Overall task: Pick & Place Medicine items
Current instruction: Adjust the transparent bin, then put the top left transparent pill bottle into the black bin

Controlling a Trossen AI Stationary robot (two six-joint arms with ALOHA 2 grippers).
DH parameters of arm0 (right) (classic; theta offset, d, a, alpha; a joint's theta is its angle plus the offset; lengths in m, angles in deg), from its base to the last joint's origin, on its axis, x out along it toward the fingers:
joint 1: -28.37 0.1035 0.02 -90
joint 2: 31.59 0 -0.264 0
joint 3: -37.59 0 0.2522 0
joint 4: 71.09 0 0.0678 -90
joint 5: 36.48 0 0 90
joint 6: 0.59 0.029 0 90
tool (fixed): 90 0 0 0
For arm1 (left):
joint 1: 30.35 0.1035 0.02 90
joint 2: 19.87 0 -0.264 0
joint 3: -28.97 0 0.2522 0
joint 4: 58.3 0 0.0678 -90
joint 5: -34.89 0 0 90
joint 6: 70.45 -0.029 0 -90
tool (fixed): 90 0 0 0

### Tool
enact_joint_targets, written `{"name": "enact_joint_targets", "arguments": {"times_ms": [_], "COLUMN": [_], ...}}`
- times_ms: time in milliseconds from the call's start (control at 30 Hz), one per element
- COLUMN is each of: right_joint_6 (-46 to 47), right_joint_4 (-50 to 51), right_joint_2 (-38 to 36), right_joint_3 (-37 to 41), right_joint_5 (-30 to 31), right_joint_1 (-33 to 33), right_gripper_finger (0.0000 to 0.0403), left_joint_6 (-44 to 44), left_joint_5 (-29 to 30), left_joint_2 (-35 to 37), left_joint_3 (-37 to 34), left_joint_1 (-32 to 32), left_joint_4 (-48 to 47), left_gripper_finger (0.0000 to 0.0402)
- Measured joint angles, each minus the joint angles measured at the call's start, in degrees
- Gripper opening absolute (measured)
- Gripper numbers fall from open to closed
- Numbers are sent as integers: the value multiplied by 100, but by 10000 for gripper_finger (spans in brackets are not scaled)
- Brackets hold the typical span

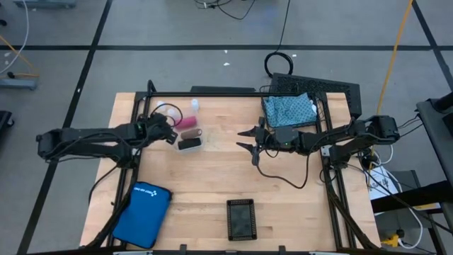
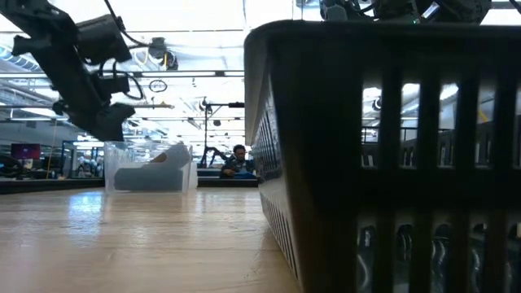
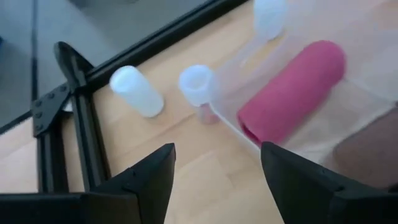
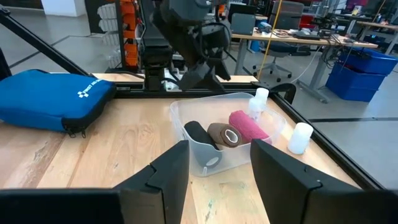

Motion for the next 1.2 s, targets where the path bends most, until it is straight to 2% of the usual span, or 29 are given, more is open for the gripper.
{"name": "enact_joint_targets", "arguments": {"times_ms": [133,400,600,767,867,1000,1100,1200], "right_joint_6": [0,0,2,2,9,136,151,151], "right_joint_4": [0,0,53,86,83,84,85,84], "right_joint_2": [0,0,0,0,0,0,0,0], "right_joint_3": [0,0,0,0,0,0,0,0], "right_joint_5": [0,0,0,0,0,-2,-2,-2], "right_joint_1": [-2,0,0,0,0,0,0,-1], "right_gripper_finger": [164,160,162,160,161,164,164,161], "left_joint_6": [-66,-822,-1097,-1172,-1218,-905,-705,-608], "left_joint_5": [-102,-792,-798,-827,-760,-530,-310,-699], "left_joint_2": [-187,-475,-446,-179,34,70,-7,-221], "left_joint_3": [-83,-97,-100,225,773,1490,1944,2185], "left_joint_1": [166,206,206,199,206,338,783,1495], "left_joint_4": [326,1234,1253,691,446,-522,-1026,-1096], "left_gripper_finger": [246,246,246,246,246,246,246,246]}}
